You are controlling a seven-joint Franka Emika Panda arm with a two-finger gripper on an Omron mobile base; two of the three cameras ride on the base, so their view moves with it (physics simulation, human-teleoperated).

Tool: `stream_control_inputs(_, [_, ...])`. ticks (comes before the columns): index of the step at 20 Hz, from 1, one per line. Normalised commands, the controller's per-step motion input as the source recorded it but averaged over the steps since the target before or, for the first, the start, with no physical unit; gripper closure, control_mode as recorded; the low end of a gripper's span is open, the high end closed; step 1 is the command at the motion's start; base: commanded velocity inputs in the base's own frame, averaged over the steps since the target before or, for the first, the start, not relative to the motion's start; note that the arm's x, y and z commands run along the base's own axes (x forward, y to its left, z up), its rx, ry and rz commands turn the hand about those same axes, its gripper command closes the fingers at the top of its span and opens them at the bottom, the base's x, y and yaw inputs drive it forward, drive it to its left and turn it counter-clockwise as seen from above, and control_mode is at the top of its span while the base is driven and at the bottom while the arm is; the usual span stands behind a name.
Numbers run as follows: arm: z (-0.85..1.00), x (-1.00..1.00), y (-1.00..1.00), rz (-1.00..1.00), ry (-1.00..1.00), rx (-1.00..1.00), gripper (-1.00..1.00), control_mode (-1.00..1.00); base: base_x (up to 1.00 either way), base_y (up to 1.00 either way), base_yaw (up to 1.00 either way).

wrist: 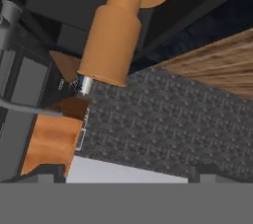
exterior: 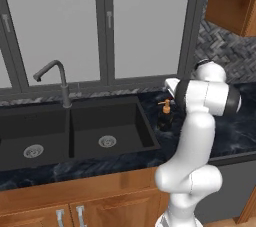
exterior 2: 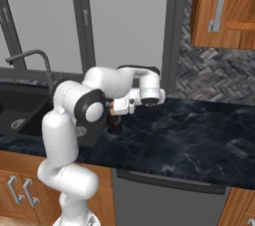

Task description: Restock the sink supplies by placing the sponge and soap dispenser on the counter and next to the sink. Make sure the soap dispenser is upright.

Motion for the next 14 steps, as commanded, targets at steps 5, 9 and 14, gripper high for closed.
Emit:
stream_control_inputs(5, [0.39,-0.86,0.18,0.00,-0.26,-0.05,-1.00,-1.00,0.00,0.00,0.00])
stream_control_inputs(9, [0.31,-0.90,0.31,0.00,-0.27,-0.19,-1.00,-1.00,0.00,0.00,0.00])
stream_control_inputs(14, [0.27,-0.85,0.26,0.00,-0.24,-0.25,-1.00,-1.00,0.00,0.00,0.00])
